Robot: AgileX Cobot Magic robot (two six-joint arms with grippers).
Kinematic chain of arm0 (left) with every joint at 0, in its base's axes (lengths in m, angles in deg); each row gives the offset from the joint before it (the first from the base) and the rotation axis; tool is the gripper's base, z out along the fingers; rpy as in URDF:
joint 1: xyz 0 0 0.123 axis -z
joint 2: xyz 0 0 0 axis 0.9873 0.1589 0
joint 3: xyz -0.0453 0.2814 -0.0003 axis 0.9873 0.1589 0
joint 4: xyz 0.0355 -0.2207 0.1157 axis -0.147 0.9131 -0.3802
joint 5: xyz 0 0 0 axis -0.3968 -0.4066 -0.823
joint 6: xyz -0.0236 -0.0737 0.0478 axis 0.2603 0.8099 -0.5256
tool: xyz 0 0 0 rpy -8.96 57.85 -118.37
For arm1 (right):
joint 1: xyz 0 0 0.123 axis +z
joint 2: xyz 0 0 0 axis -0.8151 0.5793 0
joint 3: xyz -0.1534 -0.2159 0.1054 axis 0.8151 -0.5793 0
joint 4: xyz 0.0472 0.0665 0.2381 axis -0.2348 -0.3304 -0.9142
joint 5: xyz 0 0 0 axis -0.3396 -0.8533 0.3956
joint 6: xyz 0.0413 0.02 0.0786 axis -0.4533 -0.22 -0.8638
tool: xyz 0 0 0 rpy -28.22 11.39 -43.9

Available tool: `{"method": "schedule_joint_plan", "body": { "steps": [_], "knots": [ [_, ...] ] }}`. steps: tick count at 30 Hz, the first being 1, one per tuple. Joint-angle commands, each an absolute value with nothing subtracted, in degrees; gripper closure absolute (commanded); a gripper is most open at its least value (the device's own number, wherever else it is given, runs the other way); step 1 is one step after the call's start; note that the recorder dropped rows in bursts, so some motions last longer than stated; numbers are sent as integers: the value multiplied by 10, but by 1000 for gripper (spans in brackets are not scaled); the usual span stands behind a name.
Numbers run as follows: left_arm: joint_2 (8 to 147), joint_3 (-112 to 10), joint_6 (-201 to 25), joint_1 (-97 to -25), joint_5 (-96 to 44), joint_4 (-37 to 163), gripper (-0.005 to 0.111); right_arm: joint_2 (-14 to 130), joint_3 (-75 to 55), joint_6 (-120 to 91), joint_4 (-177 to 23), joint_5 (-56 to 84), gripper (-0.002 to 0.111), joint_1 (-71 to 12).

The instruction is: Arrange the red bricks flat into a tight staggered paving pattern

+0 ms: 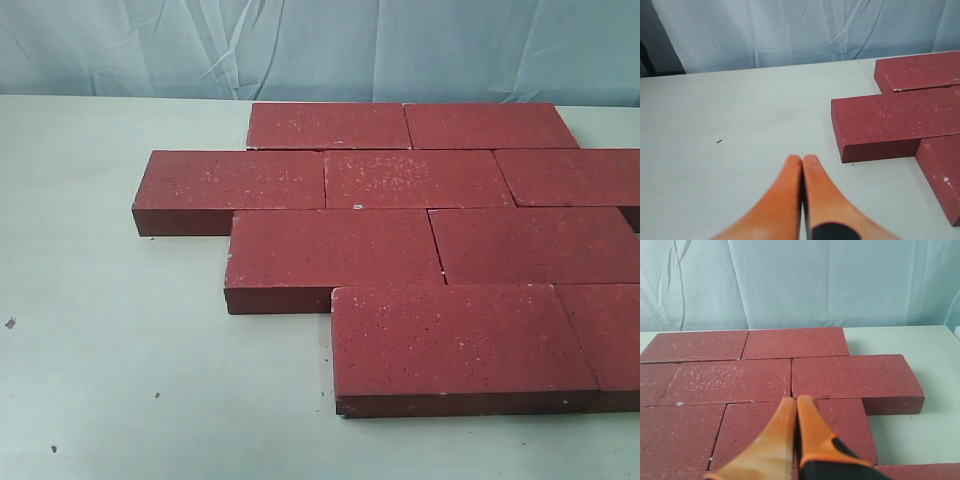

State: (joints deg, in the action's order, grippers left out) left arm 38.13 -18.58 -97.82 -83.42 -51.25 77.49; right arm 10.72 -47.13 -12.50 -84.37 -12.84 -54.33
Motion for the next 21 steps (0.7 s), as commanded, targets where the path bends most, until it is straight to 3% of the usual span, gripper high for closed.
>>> {"method": "schedule_joint_plan", "body": {
  "steps": [1,6,13,21],
  "knots": [
    [286,-98,-974,-835,-447,778,107,104,-473,-123,-847,-121,109,-548],
    [174,-6,-974,-835,-428,778,107,104,-473,-123,-850,-121,109,-548],
    [171,34,-959,-835,-371,787,107,104,-473,-123,-850,-121,109,-548],
    [171,45,-783,-836,-365,643,107,104,-473,-123,-850,-120,109,-548]
  ]
}}
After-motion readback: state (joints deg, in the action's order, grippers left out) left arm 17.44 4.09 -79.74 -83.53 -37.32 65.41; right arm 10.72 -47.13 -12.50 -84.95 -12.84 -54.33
